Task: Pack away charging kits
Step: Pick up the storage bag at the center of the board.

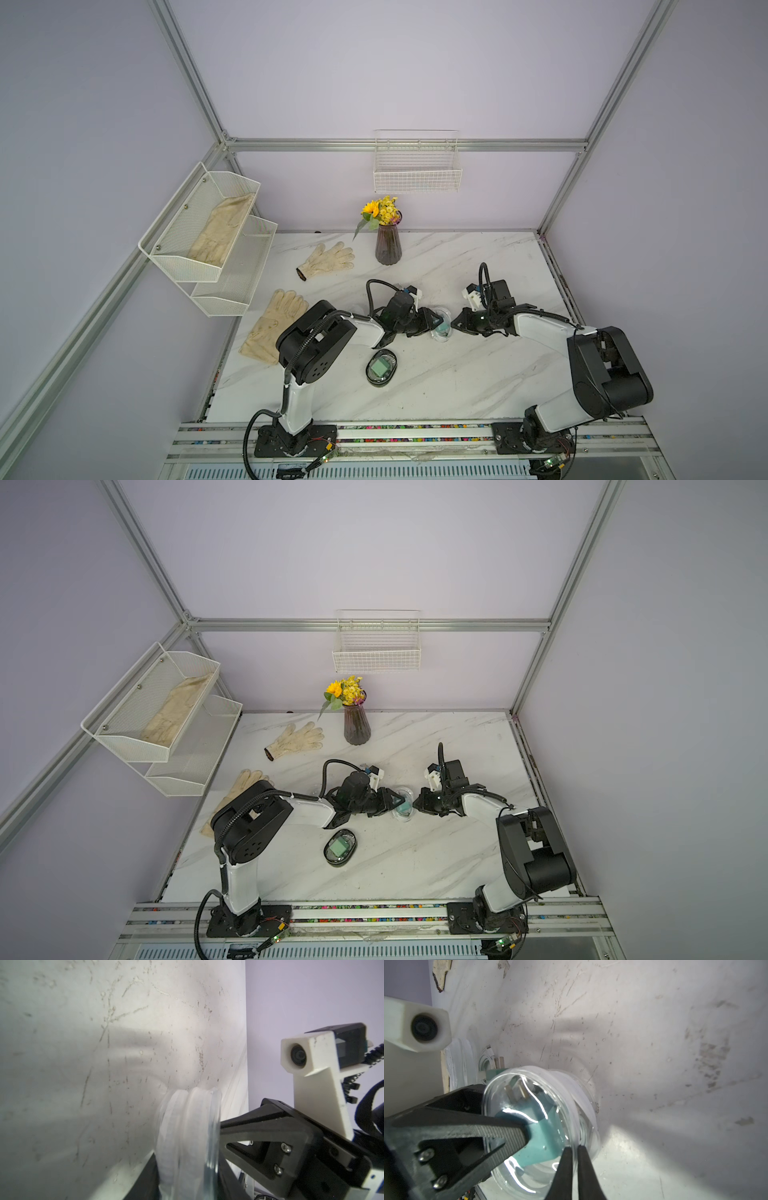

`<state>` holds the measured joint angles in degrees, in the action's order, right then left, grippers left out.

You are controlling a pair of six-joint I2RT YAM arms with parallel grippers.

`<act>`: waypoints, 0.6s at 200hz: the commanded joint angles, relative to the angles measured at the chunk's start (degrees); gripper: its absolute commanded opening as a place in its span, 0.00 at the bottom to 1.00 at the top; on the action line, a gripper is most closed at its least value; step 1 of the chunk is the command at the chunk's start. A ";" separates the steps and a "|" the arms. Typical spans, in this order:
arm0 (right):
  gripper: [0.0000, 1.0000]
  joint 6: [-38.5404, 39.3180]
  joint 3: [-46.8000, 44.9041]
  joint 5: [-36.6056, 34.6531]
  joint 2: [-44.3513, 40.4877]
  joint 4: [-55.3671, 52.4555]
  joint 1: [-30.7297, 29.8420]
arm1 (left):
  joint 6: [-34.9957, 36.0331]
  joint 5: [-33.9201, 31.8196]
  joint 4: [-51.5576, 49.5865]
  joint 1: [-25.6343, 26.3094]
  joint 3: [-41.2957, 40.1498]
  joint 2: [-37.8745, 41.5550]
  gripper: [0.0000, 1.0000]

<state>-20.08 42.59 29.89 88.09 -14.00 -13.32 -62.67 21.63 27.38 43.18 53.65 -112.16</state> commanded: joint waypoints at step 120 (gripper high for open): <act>0.00 1.69 1.09 -3.53 1.74 0.52 -3.15 | 1.46 4.31 -4.35 -0.64 4.15 -3.77 0.61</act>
<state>-19.79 42.63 28.75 90.87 -13.26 -14.41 -62.78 25.08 27.53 43.05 53.82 -113.69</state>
